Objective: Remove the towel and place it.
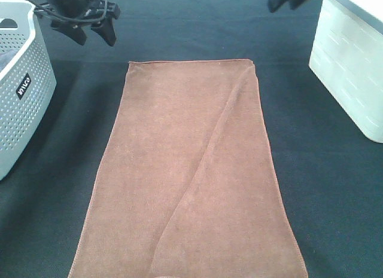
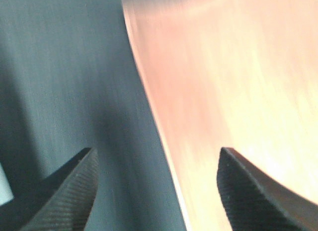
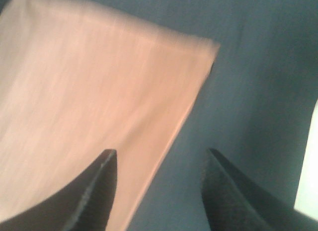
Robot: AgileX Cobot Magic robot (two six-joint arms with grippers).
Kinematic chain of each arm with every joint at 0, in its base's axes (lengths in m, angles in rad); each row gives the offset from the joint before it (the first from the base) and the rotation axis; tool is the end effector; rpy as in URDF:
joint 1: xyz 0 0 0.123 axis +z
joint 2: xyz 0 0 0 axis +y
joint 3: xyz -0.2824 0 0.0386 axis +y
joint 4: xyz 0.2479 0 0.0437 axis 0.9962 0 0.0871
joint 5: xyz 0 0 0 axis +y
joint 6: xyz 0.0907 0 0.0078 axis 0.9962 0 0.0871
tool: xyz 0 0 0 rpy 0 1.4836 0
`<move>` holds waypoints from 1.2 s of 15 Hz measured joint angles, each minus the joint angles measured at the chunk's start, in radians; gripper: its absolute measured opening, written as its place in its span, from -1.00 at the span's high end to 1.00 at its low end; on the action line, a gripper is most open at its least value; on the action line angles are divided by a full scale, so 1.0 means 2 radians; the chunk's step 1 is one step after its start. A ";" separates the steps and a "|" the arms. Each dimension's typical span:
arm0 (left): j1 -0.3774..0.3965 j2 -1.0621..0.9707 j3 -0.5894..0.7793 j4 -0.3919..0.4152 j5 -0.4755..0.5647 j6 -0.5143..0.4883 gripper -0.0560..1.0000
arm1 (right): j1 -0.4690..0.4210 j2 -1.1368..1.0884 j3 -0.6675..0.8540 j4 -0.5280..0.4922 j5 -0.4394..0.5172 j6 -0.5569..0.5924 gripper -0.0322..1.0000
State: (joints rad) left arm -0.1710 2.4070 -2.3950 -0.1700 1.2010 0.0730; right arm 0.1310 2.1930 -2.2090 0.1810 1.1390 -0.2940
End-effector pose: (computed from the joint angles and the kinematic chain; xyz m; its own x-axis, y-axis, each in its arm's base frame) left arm 0.5128 -0.1031 0.2434 -0.8847 0.1638 -0.4364 0.2454 0.9597 -0.1372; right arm 0.4832 0.0787 0.3006 -0.7838 -0.3181 -0.5333 -0.3908 0.9201 0.0256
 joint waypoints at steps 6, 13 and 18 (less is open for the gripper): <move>0.000 -0.154 0.202 0.012 0.005 -0.014 -0.33 | -0.001 -0.150 0.208 0.011 0.024 0.022 -0.04; 0.001 -0.429 0.602 0.020 -0.093 -0.013 -0.33 | -0.001 -0.378 0.640 0.067 -0.136 0.022 -0.04; 0.001 -0.537 0.728 0.013 -0.123 -0.020 -0.33 | -0.001 -0.397 0.768 0.097 -0.184 0.011 -0.04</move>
State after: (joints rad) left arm -0.1700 1.3330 -0.9400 -0.1450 0.9560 0.0330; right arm 0.1300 1.4000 -0.6730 0.3750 0.7710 -0.2720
